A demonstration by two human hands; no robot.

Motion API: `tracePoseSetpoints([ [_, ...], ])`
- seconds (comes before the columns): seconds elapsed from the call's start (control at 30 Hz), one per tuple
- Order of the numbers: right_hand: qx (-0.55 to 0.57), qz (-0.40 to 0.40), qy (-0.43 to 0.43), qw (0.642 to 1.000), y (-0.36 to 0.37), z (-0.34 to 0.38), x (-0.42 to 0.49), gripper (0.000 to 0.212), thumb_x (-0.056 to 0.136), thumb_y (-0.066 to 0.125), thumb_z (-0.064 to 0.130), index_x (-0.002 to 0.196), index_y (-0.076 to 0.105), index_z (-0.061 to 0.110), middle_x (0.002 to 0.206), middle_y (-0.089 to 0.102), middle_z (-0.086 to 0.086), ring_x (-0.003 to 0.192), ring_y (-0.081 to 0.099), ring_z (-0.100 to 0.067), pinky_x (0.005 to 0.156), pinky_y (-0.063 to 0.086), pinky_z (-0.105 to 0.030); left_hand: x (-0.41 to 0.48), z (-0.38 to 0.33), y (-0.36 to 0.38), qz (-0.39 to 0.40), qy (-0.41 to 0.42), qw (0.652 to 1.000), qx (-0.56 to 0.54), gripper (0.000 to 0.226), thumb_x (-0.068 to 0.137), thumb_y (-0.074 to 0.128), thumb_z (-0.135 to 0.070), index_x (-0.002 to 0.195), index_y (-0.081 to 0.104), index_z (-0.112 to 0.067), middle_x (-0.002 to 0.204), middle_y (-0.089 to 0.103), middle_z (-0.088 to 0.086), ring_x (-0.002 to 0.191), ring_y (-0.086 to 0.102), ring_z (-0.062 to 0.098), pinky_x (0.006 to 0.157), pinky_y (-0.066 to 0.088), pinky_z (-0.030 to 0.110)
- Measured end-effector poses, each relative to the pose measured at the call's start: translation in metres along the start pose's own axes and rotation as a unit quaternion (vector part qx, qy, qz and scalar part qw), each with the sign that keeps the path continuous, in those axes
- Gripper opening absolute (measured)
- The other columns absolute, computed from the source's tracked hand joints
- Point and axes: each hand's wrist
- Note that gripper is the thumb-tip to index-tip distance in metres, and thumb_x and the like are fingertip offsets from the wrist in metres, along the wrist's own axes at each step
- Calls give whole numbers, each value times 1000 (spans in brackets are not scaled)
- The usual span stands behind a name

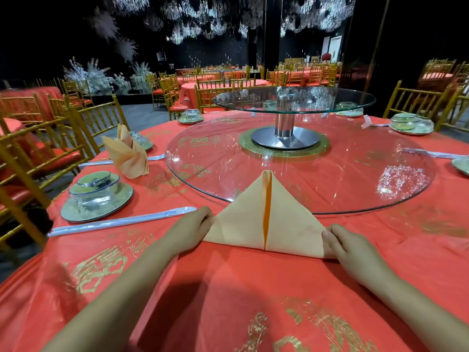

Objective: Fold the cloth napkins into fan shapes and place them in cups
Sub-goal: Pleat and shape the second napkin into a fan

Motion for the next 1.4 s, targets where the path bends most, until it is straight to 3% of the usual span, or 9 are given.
tracePoseSetpoints([
  [0.13,-38,-27,54,997,5,7,6,25,97,40,25,72,36,21,77,44,2,83,48,-28,63,23,-34,9,-3,10,-33,-32,998,53,13,97,39,-20,86,43,-17,80,54,2,79,50,27,67,38,34],
  [0.4,-79,0,122,989,10,11,24,22,97,38,26,100,52,10,106,57,-8,104,52,-29,79,41,-37,22,-9,21,-67,-48,985,150,23,100,33,-23,101,51,-8,104,56,11,93,53,31,68,33,33],
  [0.67,-78,-2,138,987,12,13,31,22,93,45,28,108,52,12,114,51,-8,107,53,-30,84,44,-39,32,-18,16,-64,-25,989,128,27,92,44,-16,113,60,-15,113,59,7,107,52,27,85,42,35],
  [0.83,-98,9,161,982,7,21,32,41,94,37,44,119,49,13,124,46,-8,109,55,-33,87,43,-40,43,-36,15,10,-48,997,65,26,90,54,-29,101,62,-7,105,61,18,103,54,34,77,41,37],
  [0.97,-116,43,158,980,7,26,37,41,92,37,49,110,54,17,116,47,-5,107,55,-32,86,43,-39,47,-38,15,28,-78,995,57,35,86,60,-29,62,39,-15,77,44,20,93,50,39,76,40,42],
  [1.07,-68,61,174,981,4,28,45,29,87,46,45,92,55,17,105,45,-3,100,56,-28,81,43,-35,48,-42,14,26,-82,996,22,37,86,61,-22,63,33,-19,67,35,-2,73,38,25,60,27,34],
  [1.2,-2,51,155,987,-1,26,47,31,82,58,36,64,41,19,82,45,0,86,48,-24,73,38,-34,45,-44,12,39,-79,996,-3,29,91,54,-22,72,32,-22,70,35,-6,64,33,14,52,22,26],
  [1.3,-18,50,120,991,-4,26,42,35,81,59,33,60,36,18,64,43,4,75,43,-23,61,32,-34,37,-45,7,87,-89,992,-17,22,92,51,-21,77,36,-21,73,40,-5,63,35,10,53,24,26],
  [1.4,24,127,90,987,-13,29,32,33,83,60,32,62,38,20,62,42,7,61,38,-13,55,25,-31,19,-43,0,119,-128,983,-45,24,90,55,-19,75,36,-20,69,40,-3,60,34,15,53,24,29],
])
Point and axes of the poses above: each hand's wrist, its own x-axis towards the middle knuckle, its own y-axis out of the palm, z = x × y
